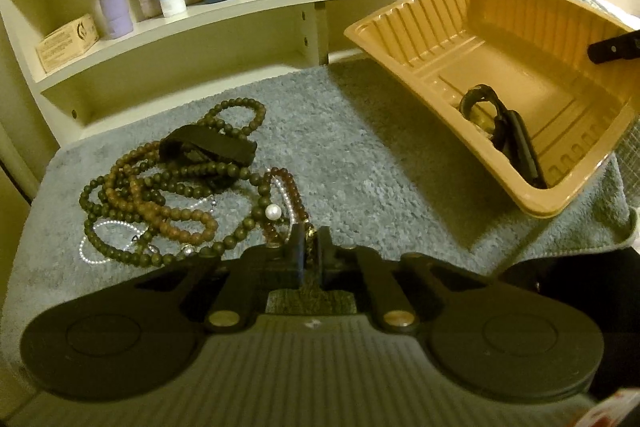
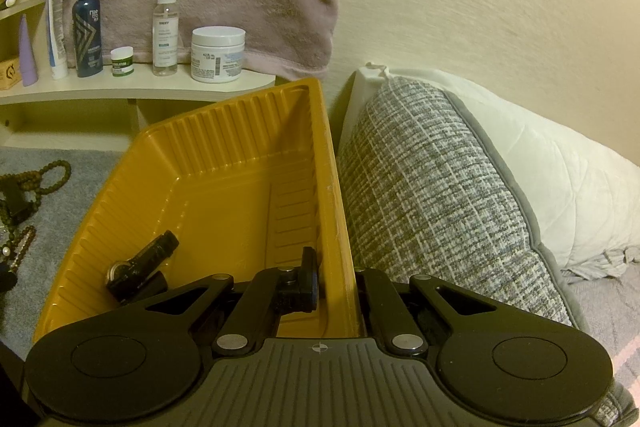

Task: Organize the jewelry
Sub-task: 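Grasp the brown beaded bracelet from the pile with the left gripper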

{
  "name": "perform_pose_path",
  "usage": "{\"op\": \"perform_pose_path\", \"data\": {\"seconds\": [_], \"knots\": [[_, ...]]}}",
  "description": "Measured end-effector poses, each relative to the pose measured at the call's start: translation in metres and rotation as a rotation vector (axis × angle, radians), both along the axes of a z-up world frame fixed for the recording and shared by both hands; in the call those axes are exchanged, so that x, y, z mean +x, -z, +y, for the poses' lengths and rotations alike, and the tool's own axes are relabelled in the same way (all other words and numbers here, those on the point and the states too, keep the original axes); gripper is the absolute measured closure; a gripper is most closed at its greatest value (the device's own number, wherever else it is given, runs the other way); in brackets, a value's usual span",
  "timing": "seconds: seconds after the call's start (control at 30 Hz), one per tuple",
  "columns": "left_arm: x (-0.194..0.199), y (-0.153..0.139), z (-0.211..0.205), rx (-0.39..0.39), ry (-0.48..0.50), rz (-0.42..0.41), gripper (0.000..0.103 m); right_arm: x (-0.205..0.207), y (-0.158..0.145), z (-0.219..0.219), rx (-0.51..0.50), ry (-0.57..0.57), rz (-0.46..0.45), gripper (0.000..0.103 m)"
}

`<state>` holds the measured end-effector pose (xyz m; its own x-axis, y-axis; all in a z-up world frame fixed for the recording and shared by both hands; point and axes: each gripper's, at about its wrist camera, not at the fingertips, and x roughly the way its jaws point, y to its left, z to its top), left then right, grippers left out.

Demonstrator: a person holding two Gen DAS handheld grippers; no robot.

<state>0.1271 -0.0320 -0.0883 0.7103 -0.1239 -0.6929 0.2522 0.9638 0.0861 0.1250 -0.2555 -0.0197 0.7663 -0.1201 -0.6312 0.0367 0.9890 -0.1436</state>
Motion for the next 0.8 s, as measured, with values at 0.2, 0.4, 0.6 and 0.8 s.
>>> {"op": "perform_pose_path", "data": {"seconds": [0.2, 0.4, 0.6, 0.8], "knots": [[0.001, -0.002, -0.002, 0.002, -0.001, -0.013, 0.098, 0.000, 0.000, -0.001, 0.002, 0.000, 0.000, 0.099], [-0.003, -0.021, -0.007, -0.029, 0.013, -0.074, 0.098, 0.000, 0.000, -0.001, 0.001, 0.000, 0.000, 0.099], [-0.006, -0.040, -0.016, -0.063, 0.038, -0.128, 0.098, 0.000, 0.000, -0.001, 0.000, -0.001, 0.000, 0.099], [-0.004, -0.054, -0.018, -0.087, 0.049, -0.163, 0.098, 0.000, 0.000, -0.001, -0.001, -0.003, 0.000, 0.099]]}}
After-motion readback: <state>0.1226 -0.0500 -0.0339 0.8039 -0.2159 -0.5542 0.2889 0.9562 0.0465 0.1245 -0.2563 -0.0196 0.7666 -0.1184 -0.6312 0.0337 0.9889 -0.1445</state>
